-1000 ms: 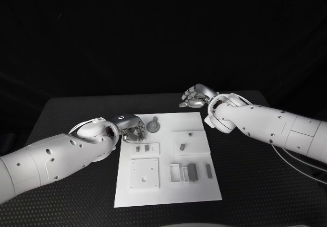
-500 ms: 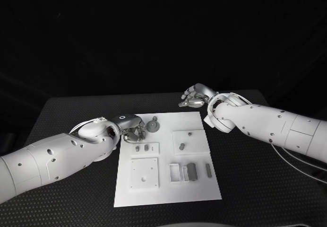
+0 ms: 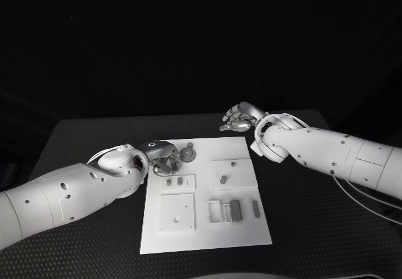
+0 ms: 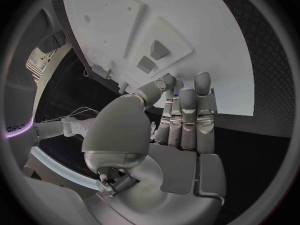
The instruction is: Assemble the parts on the task board
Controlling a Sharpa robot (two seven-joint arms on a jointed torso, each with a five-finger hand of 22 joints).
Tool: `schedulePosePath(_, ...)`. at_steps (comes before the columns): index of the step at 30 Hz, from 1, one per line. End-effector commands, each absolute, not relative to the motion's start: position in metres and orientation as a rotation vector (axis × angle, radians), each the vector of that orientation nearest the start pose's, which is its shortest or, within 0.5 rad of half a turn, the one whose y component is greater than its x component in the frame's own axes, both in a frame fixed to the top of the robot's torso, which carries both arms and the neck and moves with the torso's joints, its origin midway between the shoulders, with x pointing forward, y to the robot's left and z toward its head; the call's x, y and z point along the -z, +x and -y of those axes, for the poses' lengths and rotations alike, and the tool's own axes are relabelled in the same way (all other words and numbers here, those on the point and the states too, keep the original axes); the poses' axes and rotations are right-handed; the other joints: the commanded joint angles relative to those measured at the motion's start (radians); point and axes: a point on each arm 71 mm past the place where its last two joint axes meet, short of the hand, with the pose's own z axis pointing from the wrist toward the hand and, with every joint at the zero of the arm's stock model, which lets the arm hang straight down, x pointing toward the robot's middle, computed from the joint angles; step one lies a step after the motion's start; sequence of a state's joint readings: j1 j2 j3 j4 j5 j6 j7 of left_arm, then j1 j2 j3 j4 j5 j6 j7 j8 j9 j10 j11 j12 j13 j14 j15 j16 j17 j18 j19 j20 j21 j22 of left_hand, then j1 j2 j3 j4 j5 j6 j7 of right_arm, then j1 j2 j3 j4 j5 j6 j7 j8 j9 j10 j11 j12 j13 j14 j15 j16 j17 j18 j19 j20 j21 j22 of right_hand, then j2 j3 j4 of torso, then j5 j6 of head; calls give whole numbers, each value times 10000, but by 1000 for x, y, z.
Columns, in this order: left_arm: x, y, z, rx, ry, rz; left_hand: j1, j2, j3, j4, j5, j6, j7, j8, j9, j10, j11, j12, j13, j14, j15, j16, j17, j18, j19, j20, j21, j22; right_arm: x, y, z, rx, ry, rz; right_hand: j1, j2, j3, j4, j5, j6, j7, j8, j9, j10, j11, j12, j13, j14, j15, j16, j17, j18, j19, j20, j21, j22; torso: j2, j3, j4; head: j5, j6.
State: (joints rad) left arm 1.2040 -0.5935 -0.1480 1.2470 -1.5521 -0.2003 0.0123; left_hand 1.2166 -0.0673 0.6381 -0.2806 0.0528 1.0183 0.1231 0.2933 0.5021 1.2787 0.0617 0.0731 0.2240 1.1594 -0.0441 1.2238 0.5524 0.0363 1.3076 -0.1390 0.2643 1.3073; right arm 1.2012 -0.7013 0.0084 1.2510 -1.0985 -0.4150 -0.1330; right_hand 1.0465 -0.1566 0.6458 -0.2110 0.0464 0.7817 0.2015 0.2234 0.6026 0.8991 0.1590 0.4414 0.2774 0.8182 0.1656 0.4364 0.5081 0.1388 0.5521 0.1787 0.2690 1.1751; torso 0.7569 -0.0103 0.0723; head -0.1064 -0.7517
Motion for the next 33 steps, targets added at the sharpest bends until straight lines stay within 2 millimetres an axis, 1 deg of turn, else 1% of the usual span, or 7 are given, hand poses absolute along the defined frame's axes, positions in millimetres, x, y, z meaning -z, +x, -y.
schedulePosePath(1, 248, 506, -142, 6175, 4745, -18370, -64, 19, 6, 51, 21, 103, -2, 30, 3, 57, 12, -5, -4, -9, -52, 59, 14, 462, 3, -58, 32, 234, 185, 543, 221, -6627, 3321, -16348, -73, 0, -38, 24, 19, -88, 111, -27, -12, 75, -28, -47, -12, 64, 2, -53, -17, -94, -33, 20, -39, 11, 2, 1, 1, -4, -11)
schedulePosePath(10, 253, 506, -141, 6072, 4927, -18455, -68, 22, 5, 50, 20, 119, -10, 41, 5, 78, 6, 0, 2, -11, -57, 68, 20, 457, -6, -62, 31, 234, 185, 543, 221, -6630, 3318, -16349, -71, -1, -39, 25, 19, -88, 112, -27, -14, 77, -28, -48, -21, 64, 2, -57, -17, -95, -34, 20, -44, 14, -2, -4, 9, -16, -23)
schedulePosePath(14, 256, 505, -142, 6055, 4979, -18504, -59, 25, 11, 42, 21, 123, -14, 44, 4, 82, 3, -1, 4, -15, -60, 71, 23, 455, -15, -64, 27, 233, 185, 543, 222, -6614, 3326, -16353, -71, -2, -40, 26, 19, -88, 112, -26, -15, 78, -28, -48, -26, 64, 3, -59, -17, -95, -35, 21, -47, 16, 1, -10, -5, -27, -17)
schedulePosePath(20, 255, 506, -143, 6104, 4909, -18292, -56, 23, 11, 37, 20, 133, -18, 50, 5, 92, 0, 1, 7, -17, -63, 77, 27, 453, -18, -67, 28, 234, 185, 543, 222, -6605, 3327, -16384, -74, -7, -44, 31, 19, -91, 112, -28, -19, 72, -24, -54, -46, 58, 8, -70, -18, -98, -40, 24, -57, 22, -5, 6, 4, -31, -20)
schedulePosePath(25, 254, 506, -142, 6244, 4837, -18157, -51, -29, 20, 13, 20, 40, 16, 3, -25, 13, 26, -51, -8, -70, -39, 61, 24, 432, -70, -64, 4, 227, 185, 543, 223, -6588, 3346, -16340, -75, -11, -47, 34, 19, -94, 113, -29, -22, 68, -22, -58, -58, 54, 11, -78, -19, -99, -44, 25, -65, 26, -4, -7, 13, -40, -13)
schedulePosePath(29, 253, 506, -142, 6355, 4649, -18071, -58, -76, 21, 11, 19, -65, 60, -52, -57, -84, 61, -82, -29, -105, -7, 56, 24, 421, -102, -51, -13, 225, 185, 543, 223, -6577, 3353, -16346, -74, -13, -48, 35, 19, -97, 115, -31, -25, 66, -20, -60, -67, 52, 13, -82, -19, -100, -46, 25, -70, 29, -3, -1, 8, -34, -13)
schedulePosePath(33, 252, 507, -143, 6451, 4464, -17944, -80, -236, 8, -1, 20, -394, 201, -222, -147, -283, 127, -93, -70, -192, 57, 28, 16, 426, -175, -2, -57, 216, 185, 544, 223, -6572, 3355, -16355, -73, -16, -49, 35, 19, -99, 115, -32, -26, 65, -19, -61, -74, 51, 14, -86, -19, -100, -47, 26, -73, 31, -1, 6, 4, -31, -17)
